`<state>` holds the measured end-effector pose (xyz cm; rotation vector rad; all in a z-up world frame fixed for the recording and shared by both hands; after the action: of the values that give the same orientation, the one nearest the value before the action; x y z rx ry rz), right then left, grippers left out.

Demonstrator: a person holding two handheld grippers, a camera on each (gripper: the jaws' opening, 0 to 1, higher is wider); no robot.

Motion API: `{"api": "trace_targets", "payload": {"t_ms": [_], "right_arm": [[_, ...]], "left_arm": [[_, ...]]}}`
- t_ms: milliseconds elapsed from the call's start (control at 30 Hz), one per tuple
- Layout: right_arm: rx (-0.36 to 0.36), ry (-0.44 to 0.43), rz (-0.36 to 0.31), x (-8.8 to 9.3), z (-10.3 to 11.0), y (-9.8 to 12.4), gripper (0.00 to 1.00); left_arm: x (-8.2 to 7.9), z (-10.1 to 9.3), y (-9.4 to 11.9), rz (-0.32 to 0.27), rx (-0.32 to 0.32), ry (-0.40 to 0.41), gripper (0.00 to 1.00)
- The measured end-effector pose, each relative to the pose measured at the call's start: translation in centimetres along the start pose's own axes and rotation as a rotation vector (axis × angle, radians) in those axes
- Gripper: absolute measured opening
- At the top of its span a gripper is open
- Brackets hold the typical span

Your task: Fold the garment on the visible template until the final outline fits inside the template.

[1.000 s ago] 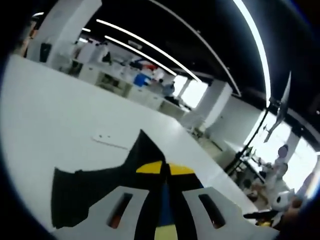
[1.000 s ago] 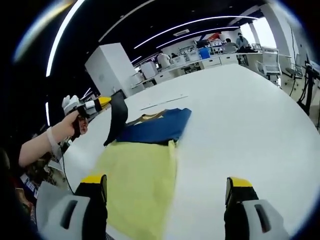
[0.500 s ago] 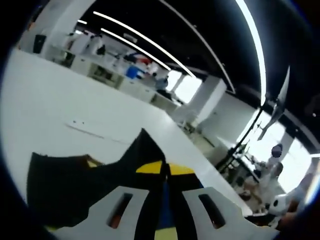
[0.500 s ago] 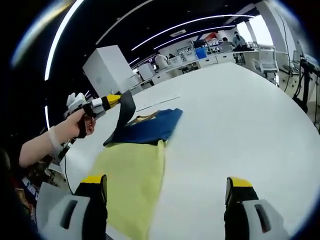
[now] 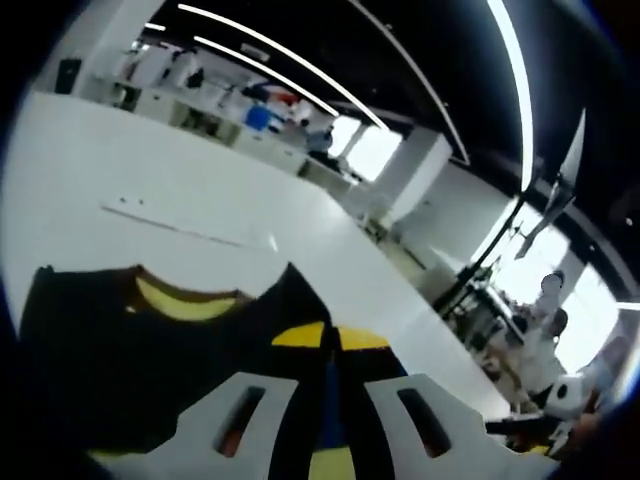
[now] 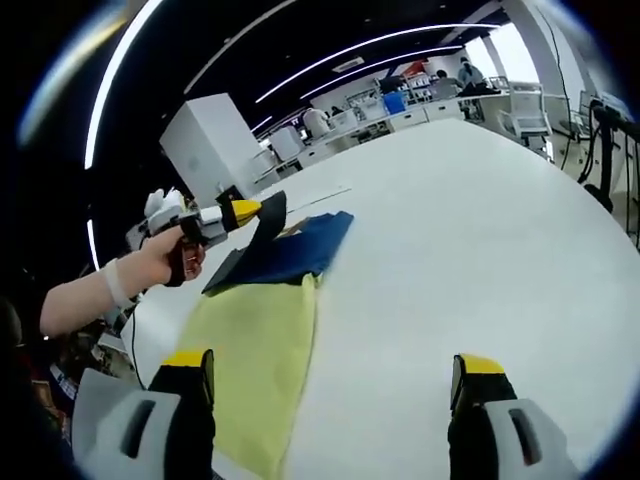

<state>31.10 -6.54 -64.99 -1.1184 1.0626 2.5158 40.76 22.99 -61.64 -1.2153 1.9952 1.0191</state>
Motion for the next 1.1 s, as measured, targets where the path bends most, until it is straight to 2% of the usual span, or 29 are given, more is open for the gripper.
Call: {"api": "trace_targets", "payload": {"t_ms": [133, 633, 800, 1100], "right_arm": [[0.001, -0.006, 0.0, 0.1, -0.1, -0.1, 0.99], [-0.002, -0.012, 0.001, 0.1, -0.2, -0.4, 0.99], [0.001, -0.018, 0.004, 0.4, -0.4, -0.4, 0.99], [0.001, -0.025, 0.006, 0.5, -0.2, -0.6, 0.98]], "left_arm": [[1.1, -0.2, -0.4, 0.041, 0.007, -0.015, 0.0], [4.6, -1.8, -2.2, 0.127, 0.039, -0.005, 0.0], [5.3, -1.5, -2.5, 0.149, 0.031, 0.009, 0.0], [6.2, -1.0, -2.6, 0.191, 0.02, -0.021, 0.0]]}}
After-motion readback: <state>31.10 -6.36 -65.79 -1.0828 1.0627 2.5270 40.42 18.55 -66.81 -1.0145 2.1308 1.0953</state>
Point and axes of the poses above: the point that each gripper's makers call its tool centre point, and the gripper's own axes: y roughly backward along the fingers, z roughly to its left, x roughly out of its underside, the point moved 6 cm from there along y, roughly backward along the fingers
